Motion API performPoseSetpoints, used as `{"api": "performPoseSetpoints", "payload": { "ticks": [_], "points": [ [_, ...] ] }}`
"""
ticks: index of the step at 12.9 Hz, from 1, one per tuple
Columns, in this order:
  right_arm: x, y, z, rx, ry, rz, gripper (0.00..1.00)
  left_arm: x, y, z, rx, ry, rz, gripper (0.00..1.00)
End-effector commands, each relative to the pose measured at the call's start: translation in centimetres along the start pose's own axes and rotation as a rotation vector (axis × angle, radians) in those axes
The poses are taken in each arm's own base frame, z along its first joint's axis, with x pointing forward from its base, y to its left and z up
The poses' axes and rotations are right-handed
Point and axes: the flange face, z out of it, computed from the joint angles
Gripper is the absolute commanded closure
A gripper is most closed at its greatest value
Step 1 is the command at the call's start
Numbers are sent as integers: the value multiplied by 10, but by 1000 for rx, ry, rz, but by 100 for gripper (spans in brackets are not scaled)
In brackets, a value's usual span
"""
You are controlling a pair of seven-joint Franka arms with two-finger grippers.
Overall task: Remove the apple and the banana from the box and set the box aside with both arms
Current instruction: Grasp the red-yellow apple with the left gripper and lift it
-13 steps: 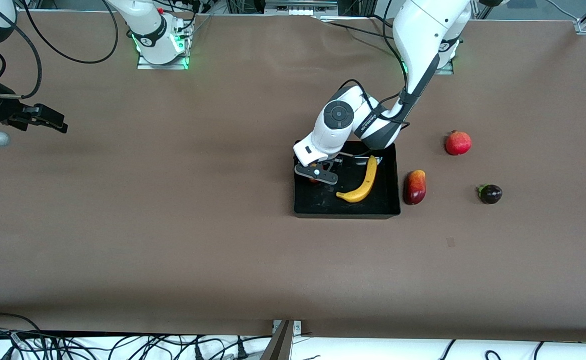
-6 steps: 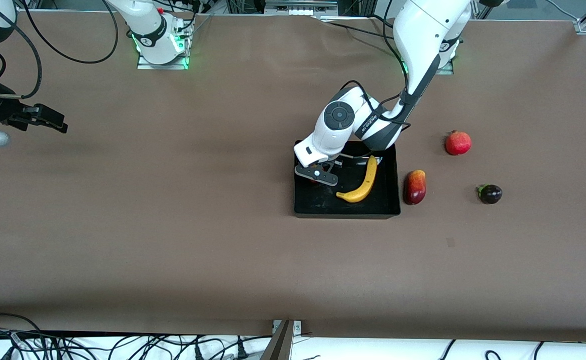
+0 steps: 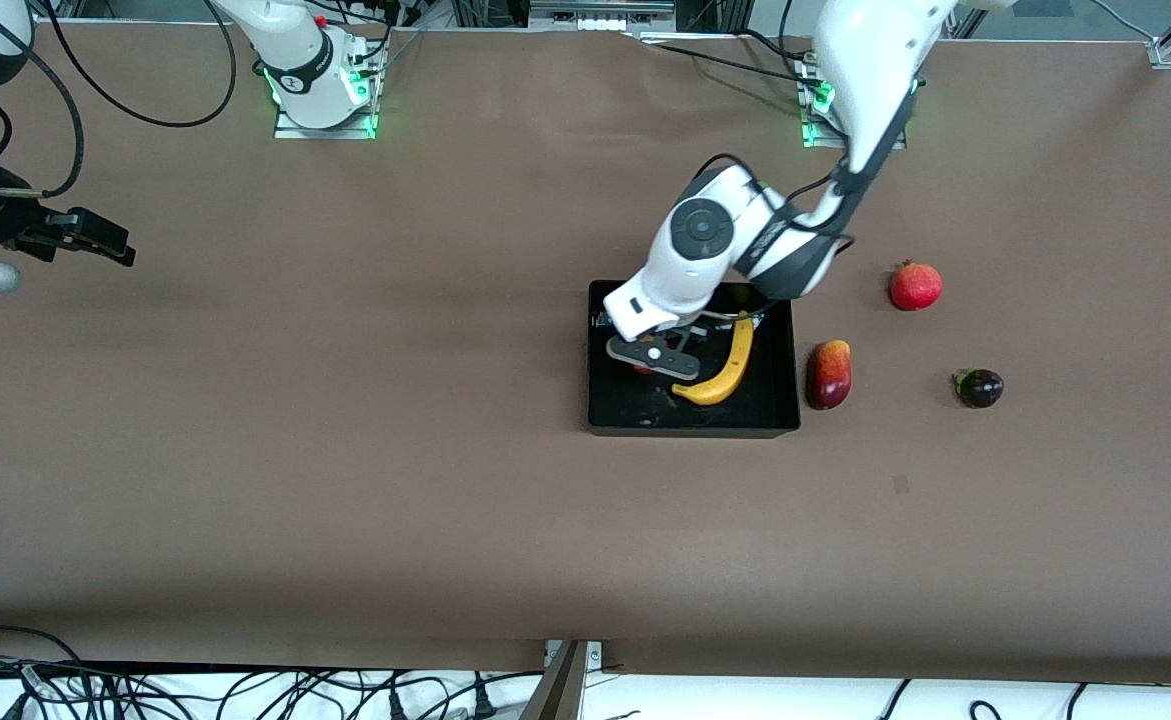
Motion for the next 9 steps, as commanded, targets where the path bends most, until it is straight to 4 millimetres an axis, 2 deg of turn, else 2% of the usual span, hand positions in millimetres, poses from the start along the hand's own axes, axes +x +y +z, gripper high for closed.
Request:
{"api": "performPoseSetpoints", "payload": {
  "ticks": [1, 3, 4, 6, 9],
  "points": [
    [-4, 0, -7, 11, 3, 9, 0, -8, -47, -62, 40, -11, 69, 100],
    [-4, 0, -6, 11, 2, 9, 0, -27, -88, -87, 56, -47, 124, 100],
    [-4, 0, -6, 11, 2, 9, 0, -43, -110, -91, 72, -65, 149, 100],
    [-4, 0, -6, 11, 2, 9, 0, -79, -166, -83, 95, -128, 218, 100],
    [-4, 0, -6, 11, 2, 9, 0, -115, -233, -64, 86, -202, 262, 100]
  ]
}}
